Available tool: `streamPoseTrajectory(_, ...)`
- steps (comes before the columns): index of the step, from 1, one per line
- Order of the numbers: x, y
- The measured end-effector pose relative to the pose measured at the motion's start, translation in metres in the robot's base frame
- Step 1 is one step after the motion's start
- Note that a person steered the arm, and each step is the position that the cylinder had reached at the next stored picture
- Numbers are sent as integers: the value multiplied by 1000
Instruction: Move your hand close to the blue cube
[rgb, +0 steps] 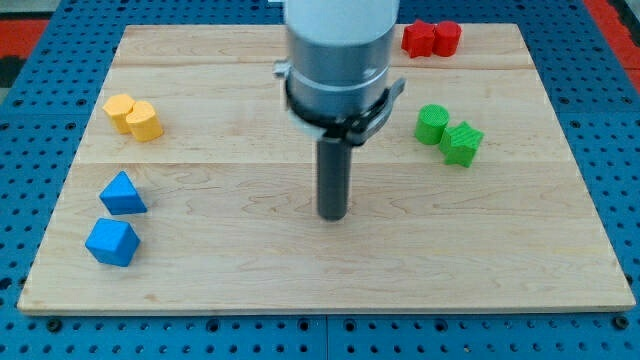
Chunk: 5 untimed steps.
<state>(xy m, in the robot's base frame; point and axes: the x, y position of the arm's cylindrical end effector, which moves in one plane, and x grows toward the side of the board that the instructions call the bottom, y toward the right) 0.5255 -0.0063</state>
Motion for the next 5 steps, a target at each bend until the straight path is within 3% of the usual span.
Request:
streamPoseTrajectory(1, 26, -31)
streamPoseTrajectory(3, 35, -33)
streamPoseTrajectory(5, 48, -126)
